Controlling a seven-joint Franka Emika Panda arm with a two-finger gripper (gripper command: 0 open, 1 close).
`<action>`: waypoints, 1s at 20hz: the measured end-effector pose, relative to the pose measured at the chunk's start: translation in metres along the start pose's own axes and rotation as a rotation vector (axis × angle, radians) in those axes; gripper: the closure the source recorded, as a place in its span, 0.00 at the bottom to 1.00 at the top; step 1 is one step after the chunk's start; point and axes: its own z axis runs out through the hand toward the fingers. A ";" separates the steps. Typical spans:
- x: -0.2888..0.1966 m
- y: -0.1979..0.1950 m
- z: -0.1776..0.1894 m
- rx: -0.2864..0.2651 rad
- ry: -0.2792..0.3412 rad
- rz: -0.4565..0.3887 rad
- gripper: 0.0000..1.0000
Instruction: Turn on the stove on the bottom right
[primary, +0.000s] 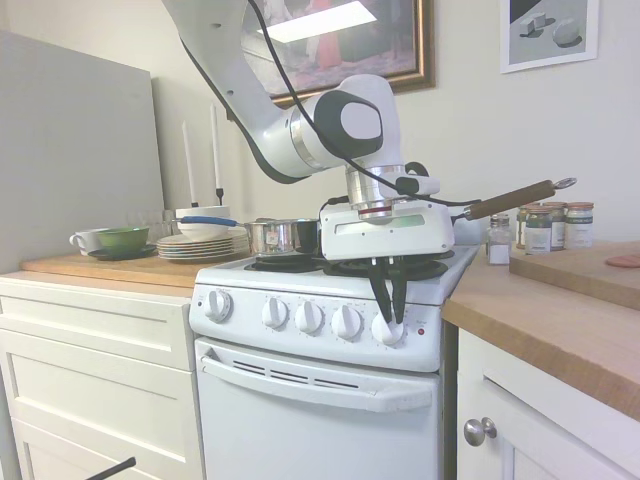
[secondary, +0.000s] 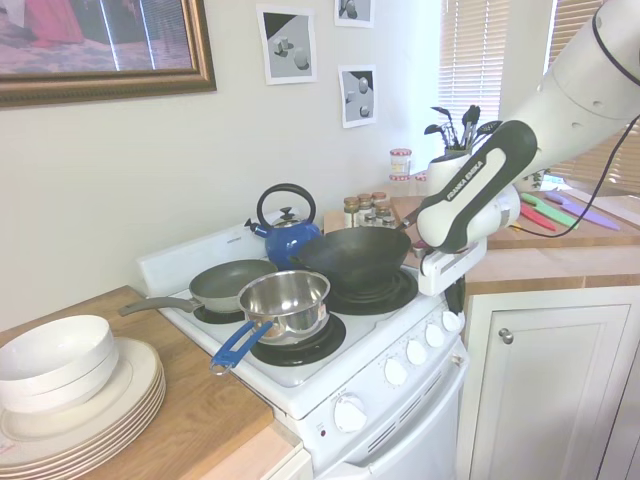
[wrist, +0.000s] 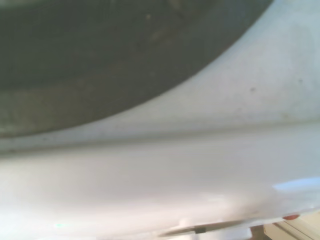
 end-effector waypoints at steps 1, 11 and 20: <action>-0.001 -0.001 -0.001 -0.001 0.000 -0.003 1.00; -0.004 -0.005 -0.003 -0.009 0.002 -0.010 1.00; -0.007 -0.010 -0.003 -0.014 0.002 -0.020 1.00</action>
